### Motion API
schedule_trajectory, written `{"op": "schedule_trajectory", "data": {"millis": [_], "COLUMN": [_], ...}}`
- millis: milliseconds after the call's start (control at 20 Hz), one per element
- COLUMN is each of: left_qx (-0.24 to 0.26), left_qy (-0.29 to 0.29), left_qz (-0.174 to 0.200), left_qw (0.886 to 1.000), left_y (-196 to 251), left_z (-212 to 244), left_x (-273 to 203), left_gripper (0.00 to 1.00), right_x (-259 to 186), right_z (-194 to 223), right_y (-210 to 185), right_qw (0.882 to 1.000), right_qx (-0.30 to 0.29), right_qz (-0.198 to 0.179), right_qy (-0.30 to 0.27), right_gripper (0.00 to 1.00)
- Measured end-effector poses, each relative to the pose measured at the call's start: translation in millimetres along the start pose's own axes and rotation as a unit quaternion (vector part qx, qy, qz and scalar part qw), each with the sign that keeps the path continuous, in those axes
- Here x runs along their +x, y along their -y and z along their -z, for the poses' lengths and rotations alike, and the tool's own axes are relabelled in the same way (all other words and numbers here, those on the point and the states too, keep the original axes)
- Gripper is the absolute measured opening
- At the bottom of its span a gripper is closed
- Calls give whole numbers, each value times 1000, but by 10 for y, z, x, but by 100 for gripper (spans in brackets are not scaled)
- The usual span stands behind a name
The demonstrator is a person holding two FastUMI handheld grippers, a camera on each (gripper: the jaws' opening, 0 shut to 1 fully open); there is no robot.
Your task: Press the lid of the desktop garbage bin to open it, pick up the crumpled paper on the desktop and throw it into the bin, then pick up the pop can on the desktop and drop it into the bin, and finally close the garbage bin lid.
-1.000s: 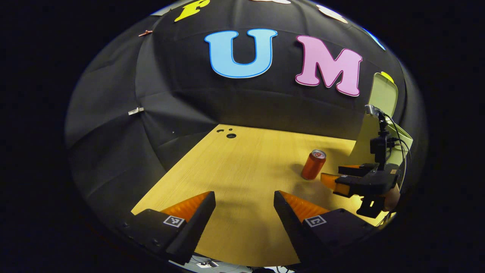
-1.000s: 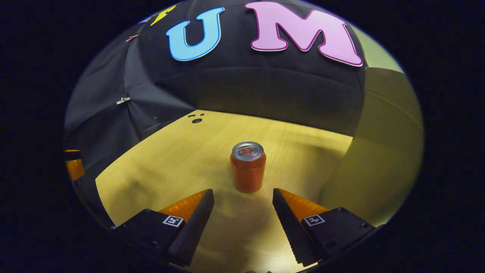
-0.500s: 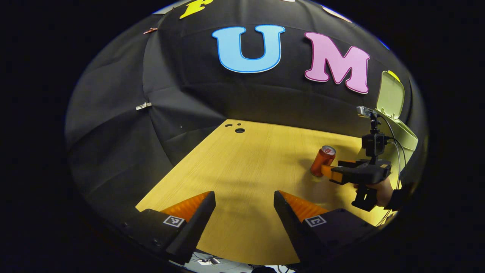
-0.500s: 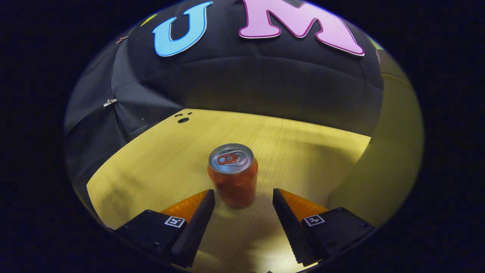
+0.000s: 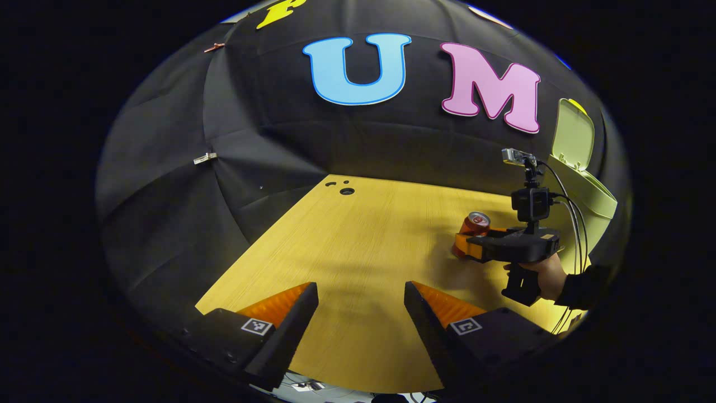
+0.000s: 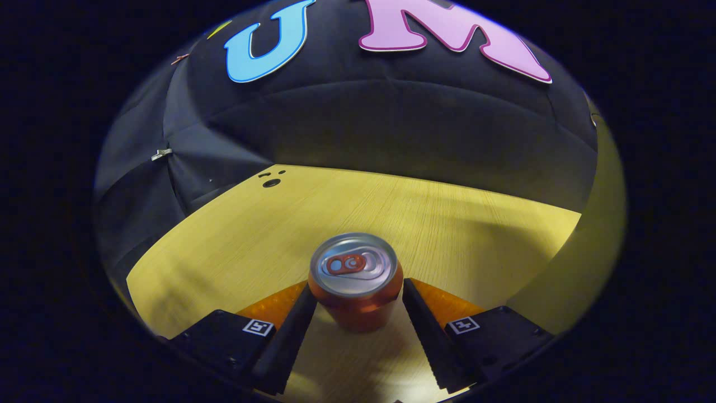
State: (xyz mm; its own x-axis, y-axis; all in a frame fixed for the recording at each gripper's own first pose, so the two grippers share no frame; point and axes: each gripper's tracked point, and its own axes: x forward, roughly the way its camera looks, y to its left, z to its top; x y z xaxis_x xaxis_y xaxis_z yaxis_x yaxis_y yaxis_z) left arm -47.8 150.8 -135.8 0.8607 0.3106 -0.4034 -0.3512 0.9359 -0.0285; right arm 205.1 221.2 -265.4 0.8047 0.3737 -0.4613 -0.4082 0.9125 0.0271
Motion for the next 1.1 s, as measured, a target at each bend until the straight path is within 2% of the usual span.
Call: {"op": "schedule_trajectory", "data": {"millis": [100, 250, 350, 400, 550, 600, 650, 950, 1000, 1050, 1100], "left_qx": [-2, 0, 3, 3, 1, 2, 2, 6, 6, 5, 2], "left_qy": [-1, 0, 1, 4, 8, 9, 10, 27, 29, 32, 33], "left_qz": [2, 6, 8, 10, 17, 18, 20, 44, 48, 53, 58], "left_qw": [1000, 1000, 1000, 1000, 1000, 1000, 1000, 999, 998, 998, 998], "left_y": [30, 73, 85, 100, 91, 94, 99, 147, 156, 163, 175], "left_z": [13, 23, 23, 15, 41, 35, 24, -44, -61, -70, -73], "left_x": [-3, -31, -39, -55, -73, -72, -86, -115, -115, -119, -111], "left_gripper": [99, 99, 99, 99, 99, 99, 99, 99, 99, 99, 99], "right_x": [2, -6, -72, -111, -223, -259, -311, -675, -737, -802, -860], "right_z": [-16, -16, -9, -24, -154, -186, -231, -639, -720, -795, -872], "right_y": [-18, -64, -86, -108, -149, -173, -186, -174, -164, -139, -109], "right_qw": [1000, 1000, 999, 999, 999, 998, 998, 998, 998, 997, 997], "right_qx": [-5, -17, -27, -32, -46, -49, -51, -47, -45, -45, -44], "right_qz": [-5, -13, -16, -18, -19, -20, -20, -14, -11, -6, 1], "right_qy": [1, -2, -4, -2, 13, 15, 16, 42, 48, 54, 59], "right_gripper": [96, 84, 83, 78, 83, 87, 83, 83, 87, 83, 83]}}
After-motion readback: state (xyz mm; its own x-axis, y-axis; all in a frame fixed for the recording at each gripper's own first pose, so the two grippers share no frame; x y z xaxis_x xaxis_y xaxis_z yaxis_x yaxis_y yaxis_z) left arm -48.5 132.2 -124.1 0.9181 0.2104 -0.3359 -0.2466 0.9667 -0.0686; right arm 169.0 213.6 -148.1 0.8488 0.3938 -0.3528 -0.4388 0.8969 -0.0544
